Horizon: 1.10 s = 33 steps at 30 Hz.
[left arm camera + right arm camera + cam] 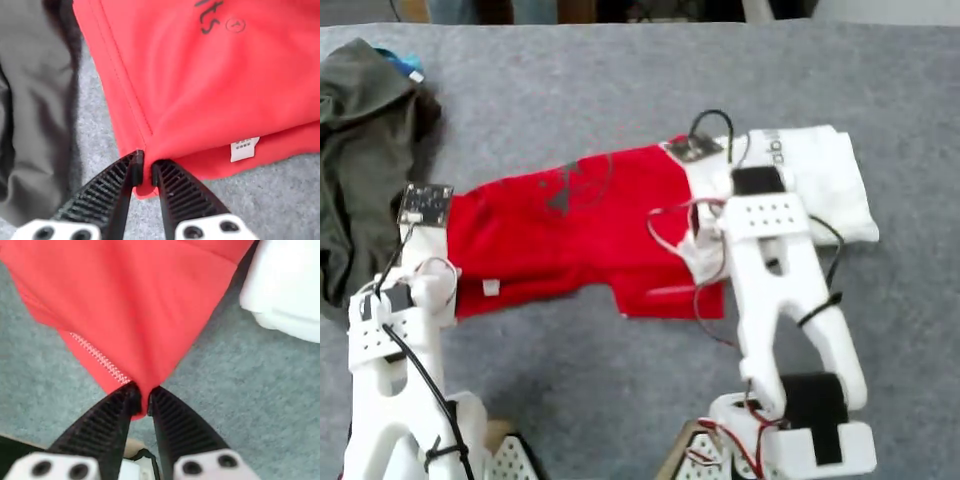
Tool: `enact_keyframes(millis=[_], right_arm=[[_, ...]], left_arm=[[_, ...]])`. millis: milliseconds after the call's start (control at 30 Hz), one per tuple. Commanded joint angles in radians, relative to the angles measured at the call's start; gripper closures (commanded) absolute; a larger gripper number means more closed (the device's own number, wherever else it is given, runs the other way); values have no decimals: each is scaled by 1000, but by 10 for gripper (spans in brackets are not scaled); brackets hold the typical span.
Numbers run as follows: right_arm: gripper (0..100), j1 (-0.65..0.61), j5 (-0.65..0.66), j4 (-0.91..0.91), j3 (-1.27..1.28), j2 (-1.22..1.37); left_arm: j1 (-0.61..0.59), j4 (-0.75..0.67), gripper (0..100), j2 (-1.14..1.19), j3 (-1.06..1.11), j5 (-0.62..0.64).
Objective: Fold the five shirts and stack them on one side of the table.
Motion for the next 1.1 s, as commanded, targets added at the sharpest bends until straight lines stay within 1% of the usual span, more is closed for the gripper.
enact_keyframes(millis=[0, 133, 333, 667, 800, 1067], right_arm=[[985, 78, 28, -34, 18, -39], [985, 114, 91, -40, 64, -39], [985, 91, 87, -112, 148, -39], [985, 91, 89, -209, 231, -39], [985, 91, 89, -262, 262, -39], [983, 91, 91, -282, 263, -39]], left_arm=[[10, 48, 971, -20, -7, -52], [-1, 74, 971, -20, -1, -98], [-38, 72, 971, -11, -8, -94], [-35, 72, 971, -11, -1, -91], [-56, 72, 971, -20, -13, -91], [-68, 72, 966, -11, -21, -91]])
